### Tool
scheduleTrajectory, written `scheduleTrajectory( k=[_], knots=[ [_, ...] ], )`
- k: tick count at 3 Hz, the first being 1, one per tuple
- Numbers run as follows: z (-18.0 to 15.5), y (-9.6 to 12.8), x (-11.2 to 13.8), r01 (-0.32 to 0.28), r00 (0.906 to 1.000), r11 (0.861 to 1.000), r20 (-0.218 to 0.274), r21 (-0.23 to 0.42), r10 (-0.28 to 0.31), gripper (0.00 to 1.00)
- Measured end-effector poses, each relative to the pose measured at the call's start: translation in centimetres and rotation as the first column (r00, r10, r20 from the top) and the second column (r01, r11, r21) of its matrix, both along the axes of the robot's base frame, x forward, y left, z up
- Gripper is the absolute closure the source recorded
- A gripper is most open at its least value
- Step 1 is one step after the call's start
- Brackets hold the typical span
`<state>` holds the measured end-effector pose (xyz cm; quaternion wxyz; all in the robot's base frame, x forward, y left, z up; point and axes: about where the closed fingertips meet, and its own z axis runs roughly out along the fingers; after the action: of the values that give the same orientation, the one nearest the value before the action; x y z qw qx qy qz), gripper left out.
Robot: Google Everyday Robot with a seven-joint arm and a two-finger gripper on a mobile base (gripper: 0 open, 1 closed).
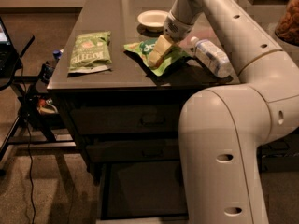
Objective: Place green rice chip bag into bottom drawer
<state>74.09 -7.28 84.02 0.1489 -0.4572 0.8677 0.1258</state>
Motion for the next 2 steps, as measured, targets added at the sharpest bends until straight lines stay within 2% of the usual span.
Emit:
scheduleTrajectory(
  k=[1,2],
  knots=[
    [-0.20,0.23,0.34,0.002,1.0000,1.000,0.007,0.004,-0.002,0.19],
    [-0.20,0.23,0.34,0.002,1.0000,1.000,0.007,0.004,-0.002,0.42]
  ],
)
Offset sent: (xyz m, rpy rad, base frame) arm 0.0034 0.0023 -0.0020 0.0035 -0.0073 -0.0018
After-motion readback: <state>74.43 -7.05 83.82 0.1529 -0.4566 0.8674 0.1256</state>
